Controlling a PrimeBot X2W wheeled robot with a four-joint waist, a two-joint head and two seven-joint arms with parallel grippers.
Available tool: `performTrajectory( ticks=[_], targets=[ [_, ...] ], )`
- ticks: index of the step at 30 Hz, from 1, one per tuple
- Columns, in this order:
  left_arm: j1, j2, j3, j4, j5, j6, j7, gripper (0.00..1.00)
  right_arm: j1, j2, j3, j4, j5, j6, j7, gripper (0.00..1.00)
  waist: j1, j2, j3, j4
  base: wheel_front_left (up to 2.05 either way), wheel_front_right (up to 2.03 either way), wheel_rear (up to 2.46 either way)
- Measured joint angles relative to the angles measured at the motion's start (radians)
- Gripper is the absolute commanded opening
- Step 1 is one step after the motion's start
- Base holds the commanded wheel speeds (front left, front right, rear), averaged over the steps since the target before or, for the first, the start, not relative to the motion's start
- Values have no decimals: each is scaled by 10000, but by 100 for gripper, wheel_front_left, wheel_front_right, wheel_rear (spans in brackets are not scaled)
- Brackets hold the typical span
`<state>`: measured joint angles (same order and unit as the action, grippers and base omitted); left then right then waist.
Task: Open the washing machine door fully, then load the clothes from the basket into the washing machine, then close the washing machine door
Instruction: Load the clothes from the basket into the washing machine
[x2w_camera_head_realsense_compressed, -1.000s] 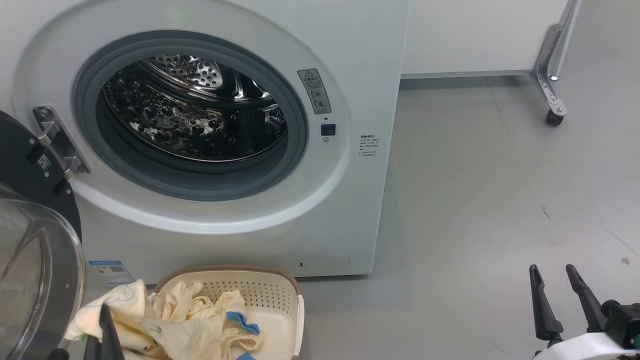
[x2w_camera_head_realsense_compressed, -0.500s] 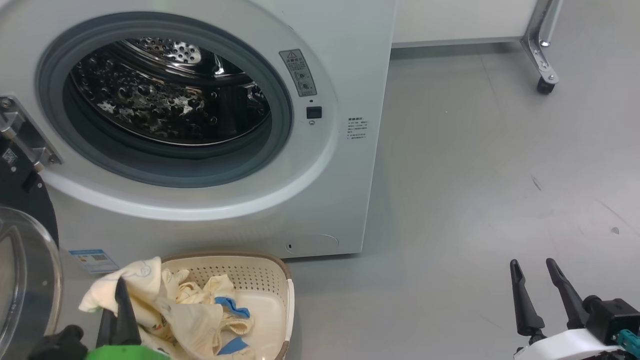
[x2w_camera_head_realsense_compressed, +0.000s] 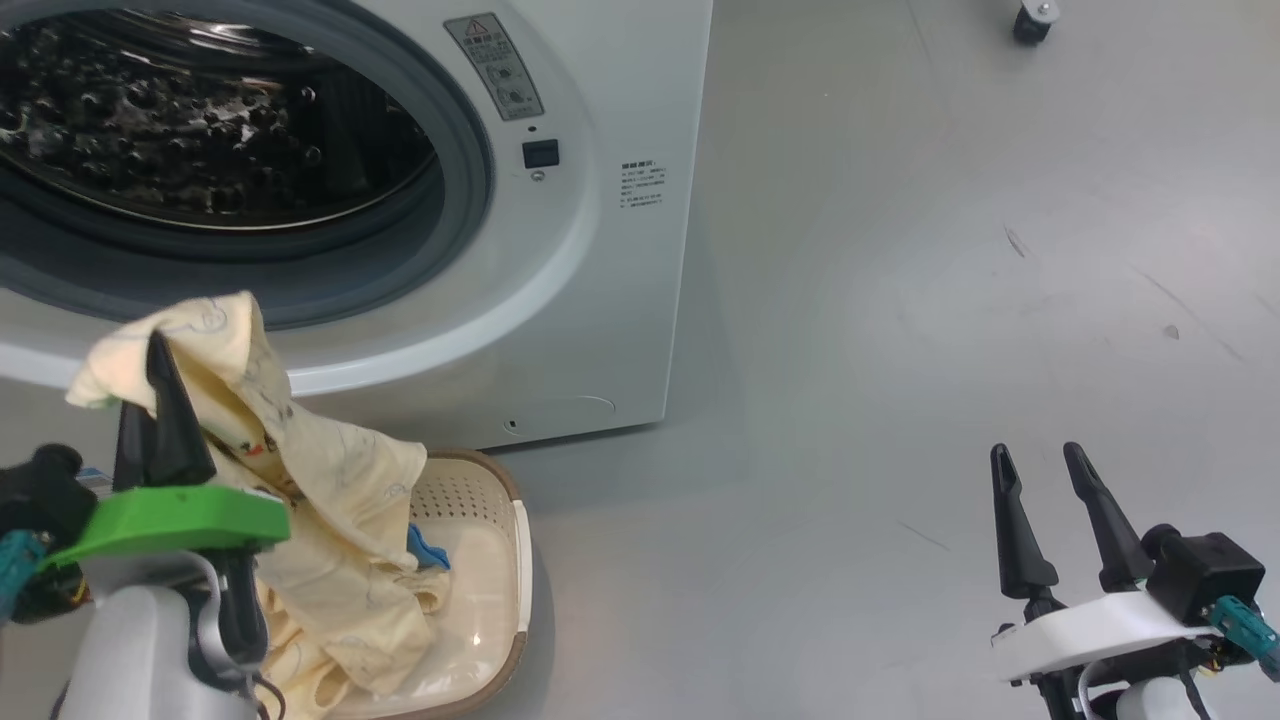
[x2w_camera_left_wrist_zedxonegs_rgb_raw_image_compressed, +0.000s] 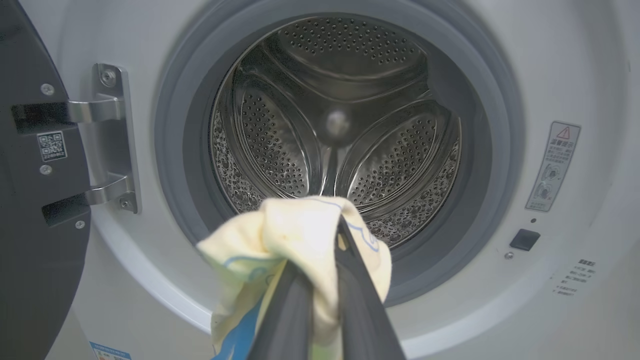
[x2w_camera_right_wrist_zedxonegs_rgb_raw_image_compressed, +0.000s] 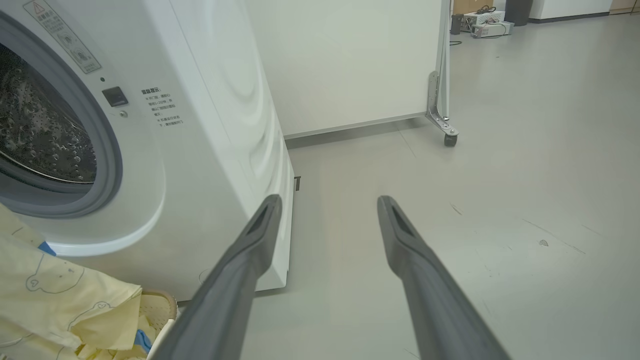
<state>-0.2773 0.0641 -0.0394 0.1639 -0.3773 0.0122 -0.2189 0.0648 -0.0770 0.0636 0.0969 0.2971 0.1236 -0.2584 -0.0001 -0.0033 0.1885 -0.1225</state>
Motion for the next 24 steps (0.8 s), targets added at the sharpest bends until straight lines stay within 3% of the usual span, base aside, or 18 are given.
performTrajectory(
  ticks=[11, 24],
  targets=[
    [-2550, 554, 499, 627, 100, 299, 345, 0, -1174, 121, 686, -84, 219, 0, 0, 100, 1, 0, 1405, -767, 0, 0, 0],
    [-5184, 1603, 1097, 2128, 165, 493, 1034, 0, -1921, 167, 1666, 186, 491, 0, 0, 100, 2, 0, 2895, -1644, 0, 0, 0]
  ],
)
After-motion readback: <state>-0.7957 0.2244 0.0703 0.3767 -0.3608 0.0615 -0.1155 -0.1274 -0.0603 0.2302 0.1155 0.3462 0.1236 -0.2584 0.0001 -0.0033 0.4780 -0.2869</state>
